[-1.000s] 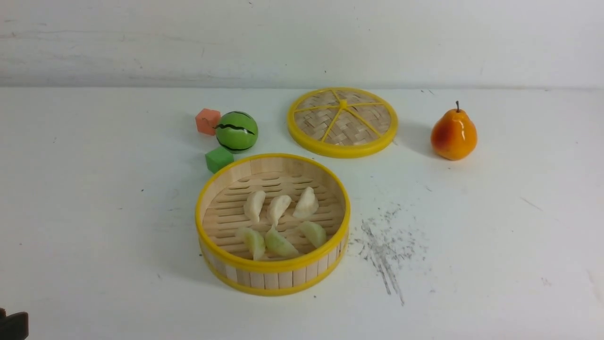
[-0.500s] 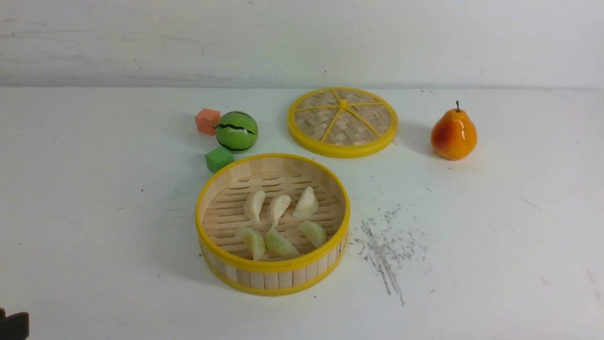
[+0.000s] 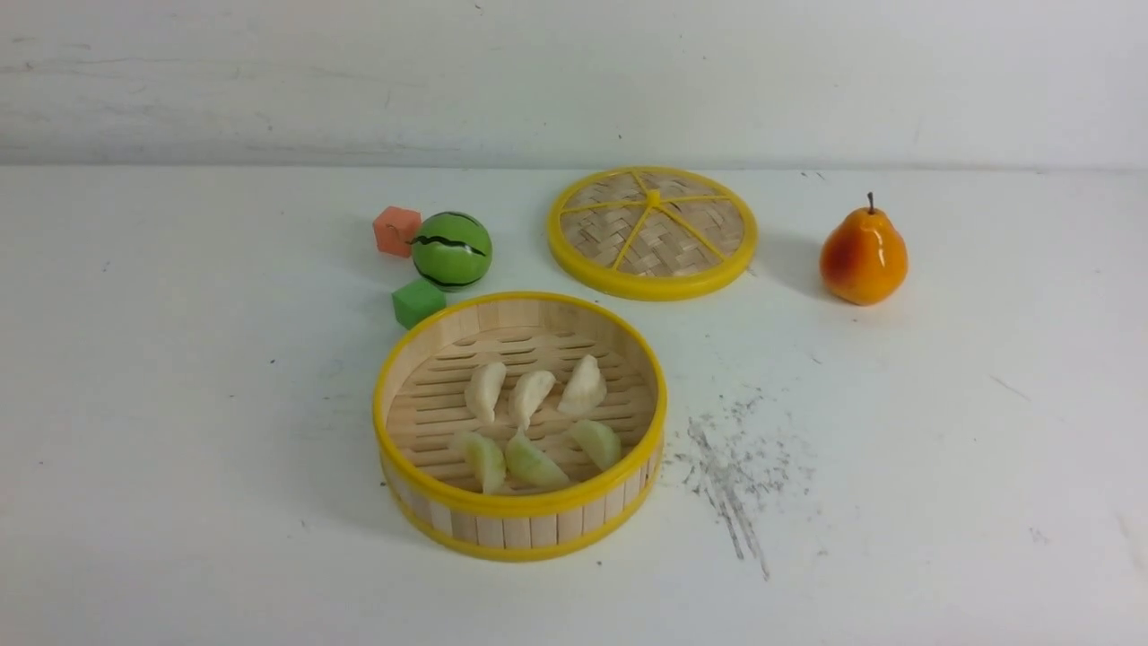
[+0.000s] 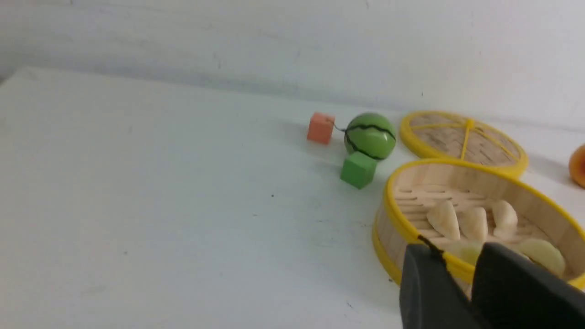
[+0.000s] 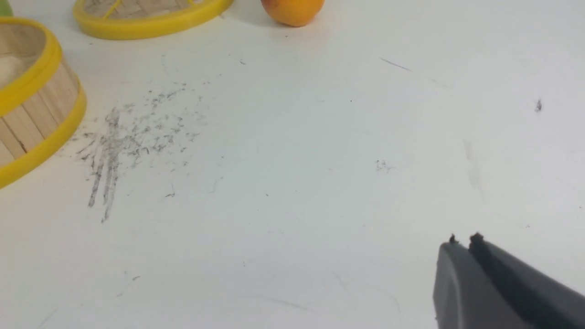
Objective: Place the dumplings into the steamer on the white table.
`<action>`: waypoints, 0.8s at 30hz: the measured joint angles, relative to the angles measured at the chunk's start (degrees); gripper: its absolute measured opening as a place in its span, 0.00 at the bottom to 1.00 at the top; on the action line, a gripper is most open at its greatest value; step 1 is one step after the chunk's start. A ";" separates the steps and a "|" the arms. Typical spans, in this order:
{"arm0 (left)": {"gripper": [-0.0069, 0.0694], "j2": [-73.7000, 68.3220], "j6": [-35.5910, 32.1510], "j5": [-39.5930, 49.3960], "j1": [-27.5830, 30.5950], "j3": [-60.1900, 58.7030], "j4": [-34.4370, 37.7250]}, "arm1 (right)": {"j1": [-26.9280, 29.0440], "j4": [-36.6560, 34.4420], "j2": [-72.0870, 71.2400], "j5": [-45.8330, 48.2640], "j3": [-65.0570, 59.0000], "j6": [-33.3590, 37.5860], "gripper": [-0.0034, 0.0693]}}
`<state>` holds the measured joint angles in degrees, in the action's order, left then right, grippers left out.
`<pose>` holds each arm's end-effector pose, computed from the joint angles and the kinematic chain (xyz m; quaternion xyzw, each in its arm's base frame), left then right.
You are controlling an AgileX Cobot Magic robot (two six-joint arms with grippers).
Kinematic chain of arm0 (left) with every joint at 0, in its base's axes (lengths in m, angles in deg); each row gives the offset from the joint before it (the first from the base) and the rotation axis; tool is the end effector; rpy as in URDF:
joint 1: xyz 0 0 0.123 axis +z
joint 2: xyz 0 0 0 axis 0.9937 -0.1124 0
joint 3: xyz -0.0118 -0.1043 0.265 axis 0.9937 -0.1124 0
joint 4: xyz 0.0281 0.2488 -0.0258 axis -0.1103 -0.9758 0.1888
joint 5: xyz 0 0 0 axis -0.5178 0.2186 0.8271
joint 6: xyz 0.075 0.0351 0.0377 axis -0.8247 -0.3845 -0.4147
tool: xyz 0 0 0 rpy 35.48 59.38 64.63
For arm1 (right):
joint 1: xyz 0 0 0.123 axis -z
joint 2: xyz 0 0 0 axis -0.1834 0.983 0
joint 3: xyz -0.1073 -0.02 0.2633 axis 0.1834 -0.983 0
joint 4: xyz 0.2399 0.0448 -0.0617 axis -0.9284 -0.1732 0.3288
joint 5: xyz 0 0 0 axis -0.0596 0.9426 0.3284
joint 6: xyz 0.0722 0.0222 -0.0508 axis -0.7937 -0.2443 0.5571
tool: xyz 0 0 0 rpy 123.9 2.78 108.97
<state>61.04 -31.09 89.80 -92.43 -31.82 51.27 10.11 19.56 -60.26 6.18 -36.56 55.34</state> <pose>0.0392 -0.0023 0.2525 -0.0190 0.7321 -0.0949 0.6743 0.0523 0.0009 0.1731 0.0567 0.8042 0.0496 0.5896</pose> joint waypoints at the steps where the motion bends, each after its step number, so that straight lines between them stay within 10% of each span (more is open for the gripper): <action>1: 0.27 0.08 -0.58 -0.39 0.72 -0.30 1.15 | 0.00 -0.01 0.00 0.00 0.00 0.00 0.09; 5: 0.07 0.15 -11.80 -5.57 5.73 -7.30 13.27 | 0.00 -0.01 0.00 0.00 0.00 0.00 0.10; 24: 0.07 0.15 -13.90 0.08 6.12 -14.64 14.16 | 0.00 -0.01 0.00 0.00 0.00 0.00 0.13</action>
<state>61.19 -44.99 89.88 -86.31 -46.46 65.43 10.11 19.55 -60.26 6.18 -36.56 55.34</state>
